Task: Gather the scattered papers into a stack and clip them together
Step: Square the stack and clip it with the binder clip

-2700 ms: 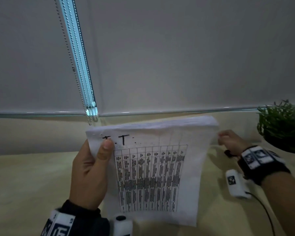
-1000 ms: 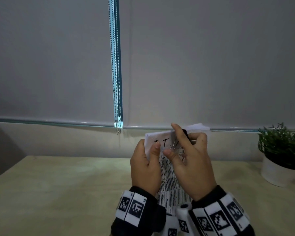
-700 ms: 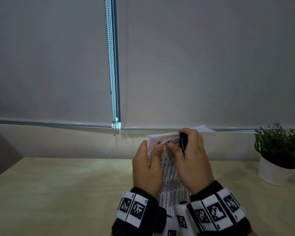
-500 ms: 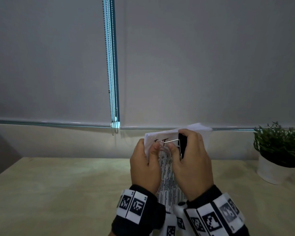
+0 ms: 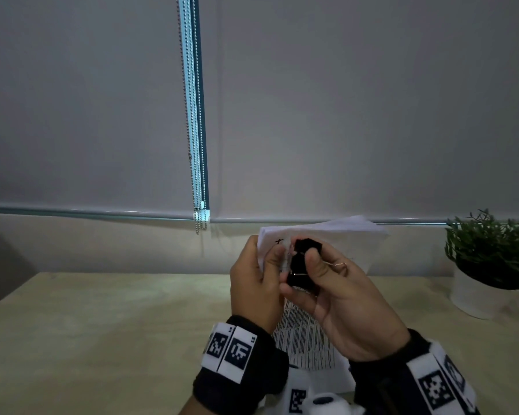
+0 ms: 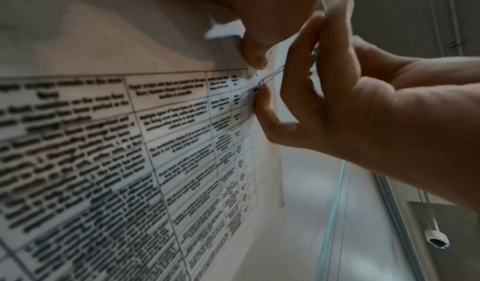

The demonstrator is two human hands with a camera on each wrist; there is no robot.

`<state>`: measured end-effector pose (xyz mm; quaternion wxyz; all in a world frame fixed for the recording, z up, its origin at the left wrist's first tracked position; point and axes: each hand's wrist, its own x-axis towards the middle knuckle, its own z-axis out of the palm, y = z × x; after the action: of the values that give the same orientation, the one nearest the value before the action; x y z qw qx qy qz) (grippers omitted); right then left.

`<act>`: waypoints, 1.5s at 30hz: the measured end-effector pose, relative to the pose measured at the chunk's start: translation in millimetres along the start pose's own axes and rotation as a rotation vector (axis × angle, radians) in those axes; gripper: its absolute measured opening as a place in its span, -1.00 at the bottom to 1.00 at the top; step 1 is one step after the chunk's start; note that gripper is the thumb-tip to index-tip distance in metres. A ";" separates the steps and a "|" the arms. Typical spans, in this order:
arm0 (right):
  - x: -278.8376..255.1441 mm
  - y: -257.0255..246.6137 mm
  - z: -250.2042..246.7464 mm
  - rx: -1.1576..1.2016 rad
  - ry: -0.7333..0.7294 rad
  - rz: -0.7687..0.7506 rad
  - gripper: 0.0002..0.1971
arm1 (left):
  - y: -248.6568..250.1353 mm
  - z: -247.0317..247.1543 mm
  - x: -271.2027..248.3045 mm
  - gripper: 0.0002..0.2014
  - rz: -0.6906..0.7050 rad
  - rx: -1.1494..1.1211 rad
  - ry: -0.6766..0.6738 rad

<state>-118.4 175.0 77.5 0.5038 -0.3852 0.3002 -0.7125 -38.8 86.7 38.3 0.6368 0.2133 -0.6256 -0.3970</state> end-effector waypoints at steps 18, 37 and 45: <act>-1.9 -32.6 -21.7 -1.206 0.215 -0.658 -0.31 | 6.9 -5.5 0.1 -0.92 0.029 -0.025 0.051; 21.2 -77.6 2.9 -1.168 -0.020 -0.678 -0.62 | 14.1 3.1 -4.3 -0.79 0.102 0.023 0.024; 43.3 -110.2 4.2 -1.160 -0.210 -0.381 -0.60 | 17.6 6.8 -5.2 -0.78 0.123 0.046 -0.003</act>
<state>-176.9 168.1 180.3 0.1030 -0.7114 0.5134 -0.4688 -40.6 102.7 49.5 0.6540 0.1887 -0.6473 -0.3430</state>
